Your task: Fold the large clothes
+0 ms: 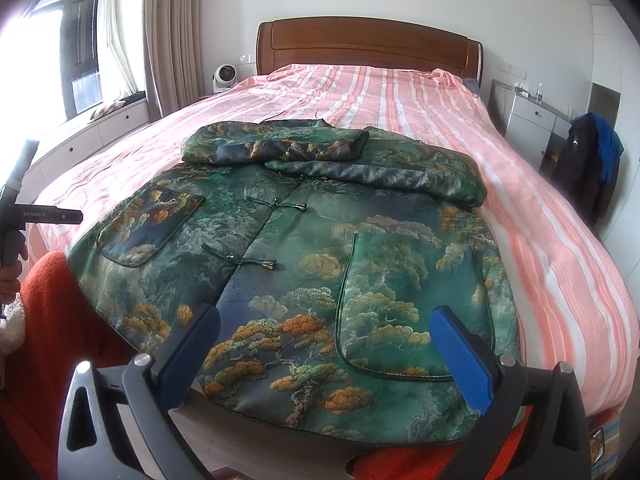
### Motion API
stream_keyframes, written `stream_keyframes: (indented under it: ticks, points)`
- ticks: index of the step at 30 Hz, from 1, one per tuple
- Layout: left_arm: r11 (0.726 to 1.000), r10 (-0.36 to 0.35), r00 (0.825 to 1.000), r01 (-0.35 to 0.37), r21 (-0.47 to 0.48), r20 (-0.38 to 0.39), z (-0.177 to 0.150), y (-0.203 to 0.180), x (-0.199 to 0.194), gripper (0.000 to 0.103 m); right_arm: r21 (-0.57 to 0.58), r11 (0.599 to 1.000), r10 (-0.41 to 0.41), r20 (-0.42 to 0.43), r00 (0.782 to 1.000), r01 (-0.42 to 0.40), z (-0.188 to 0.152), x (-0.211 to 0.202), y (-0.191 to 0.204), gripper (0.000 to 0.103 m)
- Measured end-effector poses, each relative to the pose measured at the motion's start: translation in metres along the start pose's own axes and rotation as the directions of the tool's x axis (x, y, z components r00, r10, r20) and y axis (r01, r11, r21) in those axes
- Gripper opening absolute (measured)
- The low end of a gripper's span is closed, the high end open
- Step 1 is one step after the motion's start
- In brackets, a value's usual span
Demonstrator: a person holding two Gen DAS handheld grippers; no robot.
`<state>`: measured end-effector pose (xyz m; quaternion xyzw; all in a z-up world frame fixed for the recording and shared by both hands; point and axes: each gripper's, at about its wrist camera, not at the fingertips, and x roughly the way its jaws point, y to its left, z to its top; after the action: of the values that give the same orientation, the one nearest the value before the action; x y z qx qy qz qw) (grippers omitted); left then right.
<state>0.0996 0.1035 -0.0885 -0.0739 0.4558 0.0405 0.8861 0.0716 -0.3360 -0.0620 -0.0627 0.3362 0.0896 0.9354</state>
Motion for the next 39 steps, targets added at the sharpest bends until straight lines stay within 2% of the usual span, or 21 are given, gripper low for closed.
stream_keyframes:
  ticks: [6, 18, 25, 28, 30, 34, 36, 39]
  points:
    - [0.999, 0.017, 1.0, -0.017, -0.044, 0.006, 0.002, 0.009, -0.002, 0.103, 0.012, 1.0, 0.005, -0.011, 1.0, -0.005, -0.002, 0.002, -0.001, 0.103]
    - [0.999, 0.009, 1.0, -0.01, -0.041, -0.026, 0.0, 0.009, 0.003, 0.102, 0.007, 1.0, 0.012, -0.013, 1.0, -0.012, -0.003, 0.004, 0.003, 0.103]
    - [0.999, -0.031, 0.998, 0.03, -0.015, -0.052, -0.001, 0.002, 0.007, 0.102, 0.01, 1.0, 0.013, -0.015, 1.0, -0.013, -0.003, 0.004, 0.002, 0.103]
    - [0.997, -0.082, 0.993, 0.082, -0.004, -0.087, -0.004, -0.001, 0.014, 0.102, 0.008, 1.0, 0.013, -0.02, 1.0, -0.013, -0.004, 0.004, 0.001, 0.103]
    - [0.992, -0.122, 0.985, 0.124, 0.012, -0.123, -0.005, -0.004, 0.021, 0.102, -0.042, 0.999, -0.006, -0.037, 0.999, 0.005, -0.004, 0.002, -0.003, 0.103]
    - [0.986, -0.155, 0.972, 0.162, 0.026, -0.174, -0.005, -0.002, 0.036, 0.102, -0.093, 0.99, -0.112, -0.071, 0.991, 0.105, -0.012, -0.007, -0.044, 0.103]
    - [0.983, -0.174, 0.965, 0.181, 0.017, -0.199, -0.003, -0.001, 0.046, 0.102, -0.066, 0.988, -0.148, -0.176, 0.973, 0.139, -0.018, 0.001, -0.087, 0.103]
    - [0.974, -0.216, 0.944, 0.226, 0.011, -0.25, -0.002, -0.009, 0.063, 0.102, 0.022, 0.989, -0.133, -0.294, 0.946, 0.145, -0.024, 0.017, -0.136, 0.103]
